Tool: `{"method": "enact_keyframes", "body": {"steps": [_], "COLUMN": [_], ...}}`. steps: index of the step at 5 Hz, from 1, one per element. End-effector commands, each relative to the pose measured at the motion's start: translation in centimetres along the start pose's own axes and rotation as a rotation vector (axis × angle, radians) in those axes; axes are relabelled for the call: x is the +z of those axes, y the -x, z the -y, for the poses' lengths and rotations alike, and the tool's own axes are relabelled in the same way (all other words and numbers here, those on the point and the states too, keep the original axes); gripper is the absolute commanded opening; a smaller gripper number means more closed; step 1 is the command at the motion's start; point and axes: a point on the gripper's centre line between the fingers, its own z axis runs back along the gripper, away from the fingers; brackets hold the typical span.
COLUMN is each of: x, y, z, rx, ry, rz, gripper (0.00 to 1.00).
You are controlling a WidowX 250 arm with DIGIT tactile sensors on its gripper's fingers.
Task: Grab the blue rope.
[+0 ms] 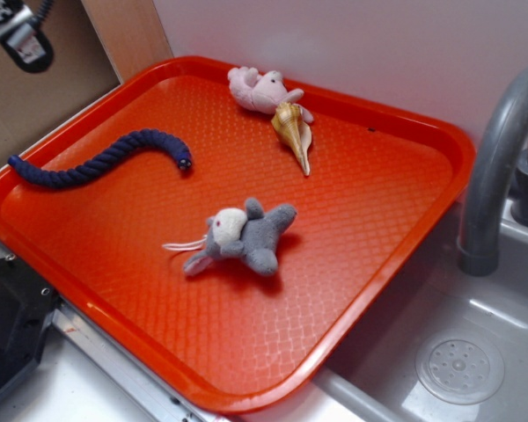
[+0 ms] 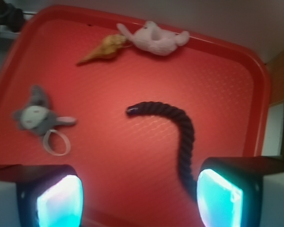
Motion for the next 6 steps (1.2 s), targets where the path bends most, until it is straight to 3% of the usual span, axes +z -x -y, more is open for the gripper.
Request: {"method": "enact_keyframes", "body": {"steps": [1,4,6], "x": [-3.5,-9.5,-12.8], "y": [-1.2,-0.3,0.3], "z": [-3.8,-6.3,-5.8], "rx": [0.060,0.066,0.019], "ry": [-0.085,-0.101,-0.031], "rz": [-0.047,-0.191,-0.253], "gripper": [1.00,1.00,1.00]}}
